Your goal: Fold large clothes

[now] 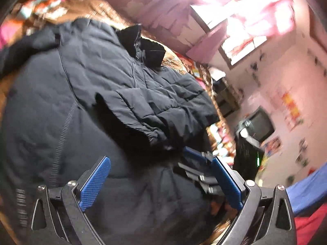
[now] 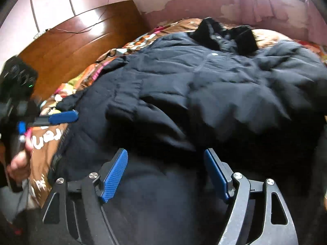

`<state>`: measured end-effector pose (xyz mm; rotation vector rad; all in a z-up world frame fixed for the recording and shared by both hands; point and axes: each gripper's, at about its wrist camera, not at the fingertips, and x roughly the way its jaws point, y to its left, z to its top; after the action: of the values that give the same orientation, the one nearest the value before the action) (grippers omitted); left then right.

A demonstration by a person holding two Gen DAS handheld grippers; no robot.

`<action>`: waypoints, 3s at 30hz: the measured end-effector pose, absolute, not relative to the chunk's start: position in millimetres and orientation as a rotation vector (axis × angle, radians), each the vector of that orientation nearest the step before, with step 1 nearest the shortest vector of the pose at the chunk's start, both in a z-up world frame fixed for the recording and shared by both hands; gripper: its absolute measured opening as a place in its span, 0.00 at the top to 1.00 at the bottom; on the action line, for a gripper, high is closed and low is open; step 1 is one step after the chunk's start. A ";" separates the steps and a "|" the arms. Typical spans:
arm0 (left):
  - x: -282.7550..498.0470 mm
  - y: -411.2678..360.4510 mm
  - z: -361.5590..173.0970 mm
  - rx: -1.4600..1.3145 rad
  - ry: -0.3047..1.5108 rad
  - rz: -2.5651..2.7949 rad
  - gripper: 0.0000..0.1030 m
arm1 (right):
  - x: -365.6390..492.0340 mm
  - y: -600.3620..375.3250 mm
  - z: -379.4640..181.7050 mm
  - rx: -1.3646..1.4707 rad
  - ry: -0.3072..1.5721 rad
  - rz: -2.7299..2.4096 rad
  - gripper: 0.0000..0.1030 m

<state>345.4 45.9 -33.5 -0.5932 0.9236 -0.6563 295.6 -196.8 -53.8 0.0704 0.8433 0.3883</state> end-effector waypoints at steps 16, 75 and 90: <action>372.2 6.1 -24.6 -0.429 0.809 -0.311 0.94 | 239.0 -316.0 -47.5 0.233 0.772 0.118 0.30; 335.5 370.6 -111.6 -1.004 0.561 0.398 0.94 | 480.6 -66.7 -33.2 -0.207 0.614 0.419 0.07; 337.1 266.3 107.2 -0.551 0.281 0.008 0.96 | 429.5 -132.8 -22.6 0.137 0.610 0.375 0.01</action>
<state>337.1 266.3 107.2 -0.5507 0.2815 0.0081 429.5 -132.8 -22.6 0.1368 0.6097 0.3745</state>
